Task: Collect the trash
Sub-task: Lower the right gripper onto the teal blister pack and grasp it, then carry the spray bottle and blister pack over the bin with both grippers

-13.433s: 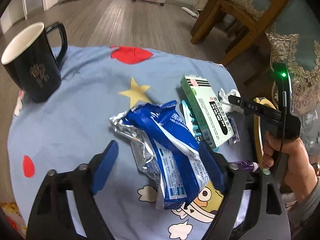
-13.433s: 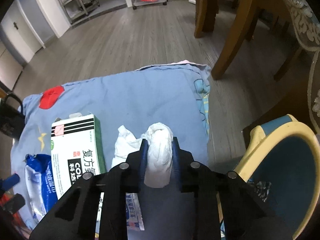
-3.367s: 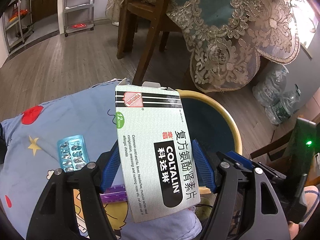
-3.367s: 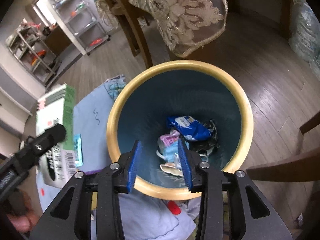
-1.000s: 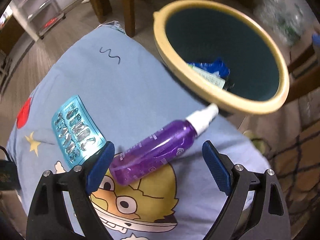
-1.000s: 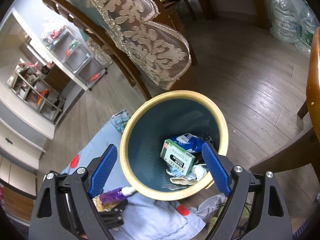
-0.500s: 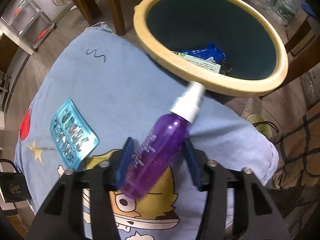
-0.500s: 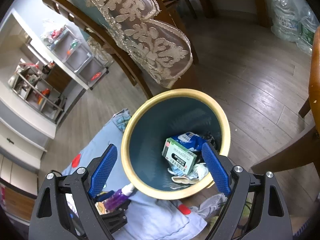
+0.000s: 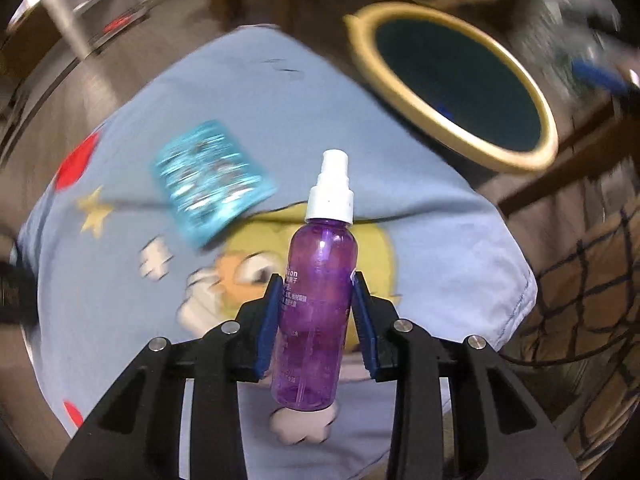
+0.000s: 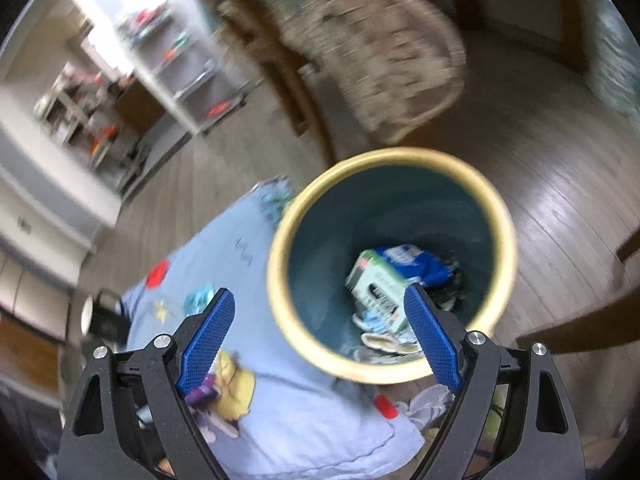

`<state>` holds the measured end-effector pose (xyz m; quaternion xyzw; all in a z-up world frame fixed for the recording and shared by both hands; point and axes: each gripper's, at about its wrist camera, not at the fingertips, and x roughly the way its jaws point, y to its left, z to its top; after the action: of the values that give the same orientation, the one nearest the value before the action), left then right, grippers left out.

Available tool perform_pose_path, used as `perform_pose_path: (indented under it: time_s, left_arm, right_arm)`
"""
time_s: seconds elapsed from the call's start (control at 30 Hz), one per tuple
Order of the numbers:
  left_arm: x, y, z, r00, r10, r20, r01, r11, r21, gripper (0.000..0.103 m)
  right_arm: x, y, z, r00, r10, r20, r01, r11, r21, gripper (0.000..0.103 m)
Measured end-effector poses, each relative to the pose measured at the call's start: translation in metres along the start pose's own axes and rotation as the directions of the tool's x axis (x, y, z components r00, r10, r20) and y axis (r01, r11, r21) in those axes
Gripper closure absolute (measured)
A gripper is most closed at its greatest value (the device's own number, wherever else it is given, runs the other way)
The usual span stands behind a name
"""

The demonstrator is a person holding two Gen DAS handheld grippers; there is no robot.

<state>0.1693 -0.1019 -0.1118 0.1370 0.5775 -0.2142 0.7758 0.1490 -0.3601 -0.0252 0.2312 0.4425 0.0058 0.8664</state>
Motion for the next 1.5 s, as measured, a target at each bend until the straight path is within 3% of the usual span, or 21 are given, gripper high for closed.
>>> perform_pose_path:
  time_s: [0.23, 0.53, 0.8, 1.07, 1.23, 1.3, 1.5]
  left_arm:
    - [-0.033, 0.070, -0.031, 0.996, 0.016, 0.083, 0.006, 0.965, -0.262, 0.069]
    - [-0.059, 0.121, -0.059, 0.985, 0.044, 0.169, 0.038, 0.890, -0.454, 0.069]
    - [-0.077, 0.137, -0.058, 0.971, 0.044, 0.237, 0.082, 0.862, -0.499, 0.069]
    - [-0.083, 0.139, -0.057, 0.964, 0.052, 0.261, 0.094, 0.851, -0.517, 0.069]
    - [-0.083, 0.139, -0.056, 0.964, 0.058, 0.259, 0.089, 0.849, -0.520, 0.069]
    - [-0.082, 0.139, -0.055, 0.964, 0.056, 0.259, 0.090, 0.849, -0.520, 0.069]
    - [-0.082, 0.138, -0.051, 0.964, 0.062, 0.260, 0.084, 0.853, -0.515, 0.069]
  right_arm:
    - [0.048, 0.069, -0.022, 0.993, 0.019, -0.117, -0.042, 0.980, -0.195, 0.016]
    - [0.112, 0.142, -0.041, 0.978, 0.002, -0.209, -0.073, 0.940, -0.332, 0.016]
    - [0.163, 0.185, -0.050, 0.968, -0.041, -0.248, -0.066, 0.911, -0.408, 0.016]
    - [0.204, 0.204, -0.068, 0.952, -0.142, -0.271, -0.019, 0.857, -0.515, 0.016]
    - [0.208, 0.206, -0.082, 0.957, -0.173, -0.234, 0.007, 0.818, -0.575, 0.017]
    - [0.205, 0.208, -0.086, 0.963, -0.169, -0.209, 0.012, 0.803, -0.595, 0.032]
    - [0.194, 0.202, -0.088, 0.965, -0.115, -0.235, -0.043, 0.815, -0.577, 0.033]
